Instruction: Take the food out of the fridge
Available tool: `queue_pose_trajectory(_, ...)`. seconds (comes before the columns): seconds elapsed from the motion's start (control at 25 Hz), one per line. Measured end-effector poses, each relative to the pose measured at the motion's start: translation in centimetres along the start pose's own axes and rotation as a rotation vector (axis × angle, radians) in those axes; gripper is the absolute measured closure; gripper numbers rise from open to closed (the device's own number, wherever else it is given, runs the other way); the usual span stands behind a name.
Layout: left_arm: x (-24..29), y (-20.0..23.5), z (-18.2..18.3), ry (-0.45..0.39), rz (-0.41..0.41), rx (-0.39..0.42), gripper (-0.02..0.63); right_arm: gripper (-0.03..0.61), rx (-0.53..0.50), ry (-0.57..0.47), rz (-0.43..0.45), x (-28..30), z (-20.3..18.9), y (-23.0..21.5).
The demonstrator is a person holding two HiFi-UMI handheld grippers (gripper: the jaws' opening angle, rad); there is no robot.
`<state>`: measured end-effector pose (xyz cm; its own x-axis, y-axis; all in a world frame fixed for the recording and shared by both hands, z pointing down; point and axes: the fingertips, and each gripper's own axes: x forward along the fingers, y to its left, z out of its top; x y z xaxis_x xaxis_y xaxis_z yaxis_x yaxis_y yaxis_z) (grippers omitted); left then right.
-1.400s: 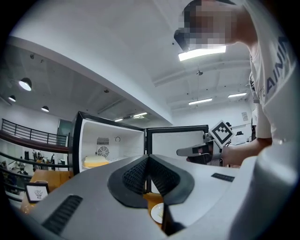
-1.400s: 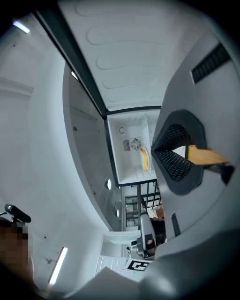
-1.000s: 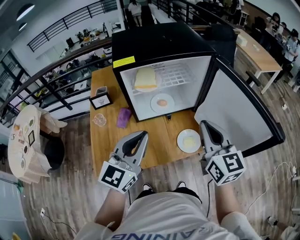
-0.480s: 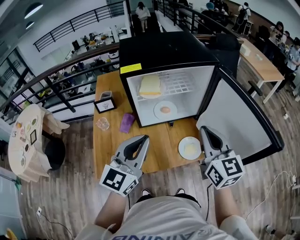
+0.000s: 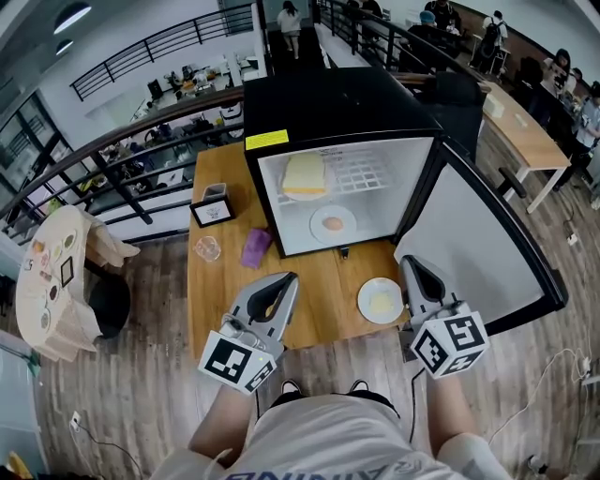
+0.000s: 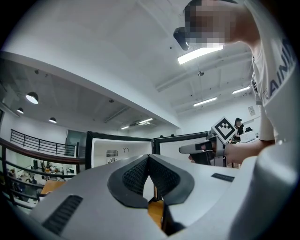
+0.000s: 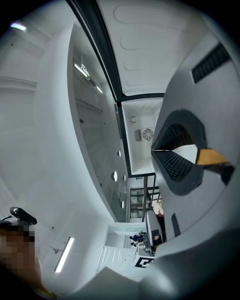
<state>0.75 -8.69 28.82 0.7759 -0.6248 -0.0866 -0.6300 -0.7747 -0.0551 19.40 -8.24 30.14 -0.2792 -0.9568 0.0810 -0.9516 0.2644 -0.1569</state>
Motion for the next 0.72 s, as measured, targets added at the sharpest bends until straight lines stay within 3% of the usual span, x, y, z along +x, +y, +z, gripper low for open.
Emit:
queue_pose_trajectory(0.12,-0.3,0.2,-0.1,-0.002,0.008,-0.003,0.607,0.557,0.057,0.018,0.028,0.9,-0.4,0.2)
queue_pose_trajectory(0.36,-1.4,0.9,-0.5,-0.001,0.035,-0.017,0.607,0.547,0.281,0.075,0.136,4.7,-2.3,1.9)
queue_pose_trajectory(0.44,-2.0,1.3,-0.8,0.005,0.047,-0.023,0.607,0.487,0.372,0.100,0.162,6.5,-3.0,2.4)
queue_pose_trajectory(0.72,-4.2,2.6,-3.0,0.039,0.095,-0.054,0.607,0.443,0.745,0.096,0.172,13.2,-5.6,3.1)
